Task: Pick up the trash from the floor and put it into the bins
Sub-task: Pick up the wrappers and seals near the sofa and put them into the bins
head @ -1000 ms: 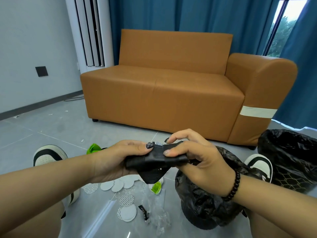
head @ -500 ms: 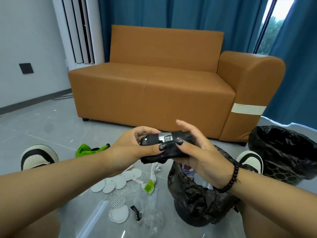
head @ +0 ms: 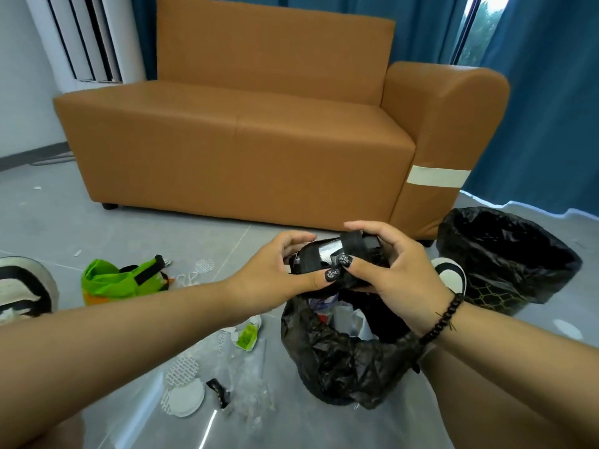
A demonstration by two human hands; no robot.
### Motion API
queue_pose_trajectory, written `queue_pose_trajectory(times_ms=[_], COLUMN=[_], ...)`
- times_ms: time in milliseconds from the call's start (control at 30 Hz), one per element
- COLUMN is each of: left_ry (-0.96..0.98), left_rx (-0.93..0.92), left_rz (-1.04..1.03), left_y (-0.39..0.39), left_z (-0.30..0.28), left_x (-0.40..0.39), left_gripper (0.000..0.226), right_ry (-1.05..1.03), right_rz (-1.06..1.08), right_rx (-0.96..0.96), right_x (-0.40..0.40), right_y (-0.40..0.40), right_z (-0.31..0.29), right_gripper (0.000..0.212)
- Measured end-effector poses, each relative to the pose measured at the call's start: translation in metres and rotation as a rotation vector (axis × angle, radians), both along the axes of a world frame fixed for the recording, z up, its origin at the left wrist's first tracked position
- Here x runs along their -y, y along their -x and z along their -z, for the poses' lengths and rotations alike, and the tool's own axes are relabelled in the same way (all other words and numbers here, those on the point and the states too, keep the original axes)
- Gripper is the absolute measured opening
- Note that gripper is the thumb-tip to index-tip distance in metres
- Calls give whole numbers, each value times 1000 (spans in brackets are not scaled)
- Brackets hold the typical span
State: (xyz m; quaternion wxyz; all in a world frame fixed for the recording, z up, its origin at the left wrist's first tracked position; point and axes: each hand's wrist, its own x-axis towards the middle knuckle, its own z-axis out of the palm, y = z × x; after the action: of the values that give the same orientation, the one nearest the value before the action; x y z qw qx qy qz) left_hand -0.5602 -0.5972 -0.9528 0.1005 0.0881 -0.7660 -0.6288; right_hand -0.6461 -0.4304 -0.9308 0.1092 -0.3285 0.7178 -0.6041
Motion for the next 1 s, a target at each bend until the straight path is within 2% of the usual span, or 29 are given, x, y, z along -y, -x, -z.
queue_pose_trajectory(times_ms=[133,267,300,400,467,567,733,833,900,1000], left_ry=[80,344,339,141,7,-91,223,457,584,613], left_rx=[182,554,644,791,780,646,546,470,459,485], left_rz=[-65,-290,-276,-109,-40,-88,-26,23,11,-6], left_y=[25,48,50,48,46,44,25,13,4,-5], left_z=[25,47,50,54,59,62,57,54,54,56], left_x=[-4,-5,-5,-14,-17,-19,-17,-18,-17,-13], left_gripper=[78,76,70,26,15,16,20,13,9,13], right_ry=[-104,-195,-234,-349,-408,-514,-675,-752,-763,-721], right_rz=[156,252,254,185,112,25,-197,-400,-461,-470], right_rx=[-223,-279,-287,-337,-398,-438,-468,-446,-471,-475], right_x=[-26,-49,-52,-55,-53,-49,-43,-41,-38,-32], right_y=[20,37,39,41,41,40,39,32,26,16], right_z=[4,14,17,26,29,31,30,34,41,52], right_gripper=[40,39,40,45,51,60,47,46,45,45])
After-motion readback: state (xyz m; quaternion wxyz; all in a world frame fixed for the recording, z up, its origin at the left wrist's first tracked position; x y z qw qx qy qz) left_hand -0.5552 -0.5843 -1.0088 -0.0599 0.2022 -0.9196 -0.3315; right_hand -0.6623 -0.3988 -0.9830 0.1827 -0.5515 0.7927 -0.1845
